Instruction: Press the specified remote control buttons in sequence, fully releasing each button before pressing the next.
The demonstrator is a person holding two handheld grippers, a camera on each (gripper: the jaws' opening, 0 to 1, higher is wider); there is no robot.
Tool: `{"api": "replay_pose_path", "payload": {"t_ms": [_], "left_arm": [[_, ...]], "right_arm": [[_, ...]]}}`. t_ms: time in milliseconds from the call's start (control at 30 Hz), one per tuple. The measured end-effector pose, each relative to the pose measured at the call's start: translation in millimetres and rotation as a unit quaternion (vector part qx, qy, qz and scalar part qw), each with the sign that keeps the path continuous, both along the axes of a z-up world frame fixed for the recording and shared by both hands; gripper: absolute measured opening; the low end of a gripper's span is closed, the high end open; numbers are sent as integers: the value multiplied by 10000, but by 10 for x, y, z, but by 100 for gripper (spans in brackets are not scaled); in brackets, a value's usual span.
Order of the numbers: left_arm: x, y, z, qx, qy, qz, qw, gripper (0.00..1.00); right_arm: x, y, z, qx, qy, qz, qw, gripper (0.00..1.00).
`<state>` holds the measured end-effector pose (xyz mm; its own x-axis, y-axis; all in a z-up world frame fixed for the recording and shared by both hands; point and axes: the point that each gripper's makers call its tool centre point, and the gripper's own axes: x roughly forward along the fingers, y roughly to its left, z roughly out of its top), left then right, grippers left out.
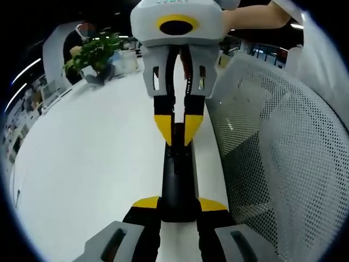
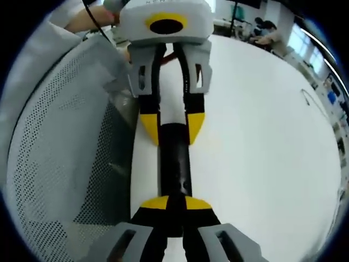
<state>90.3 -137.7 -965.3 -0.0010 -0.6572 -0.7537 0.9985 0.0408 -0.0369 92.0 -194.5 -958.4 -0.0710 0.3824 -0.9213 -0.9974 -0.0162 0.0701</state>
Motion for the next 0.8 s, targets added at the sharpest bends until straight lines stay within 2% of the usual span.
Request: {"api": "replay_pose_path", "payload": {"t_ms": [133, 300, 500, 600, 800], "left_arm": [[2, -1, 0, -23, 27, 10, 10000, 24], [5, -1, 1, -18, 12, 26, 10000, 24], [6, -3, 2, -36, -12, 46, 10000, 24], [7, -4, 1, -10, -17, 28, 10000, 24], [6, 2, -3, -22, -34, 19, 10000, 24]], "right_arm": [[-6, -14, 5, 50, 20, 3, 10000, 5], [-1, -91, 2, -40, -14, -25, 10000, 5], [-2, -72, -14, -153, -65, -111, 9998, 5], [-6, -72, -25, -248, -220, 51, 9994, 5], [7, -76, -26, -213, -153, -159, 9995, 5]]}}
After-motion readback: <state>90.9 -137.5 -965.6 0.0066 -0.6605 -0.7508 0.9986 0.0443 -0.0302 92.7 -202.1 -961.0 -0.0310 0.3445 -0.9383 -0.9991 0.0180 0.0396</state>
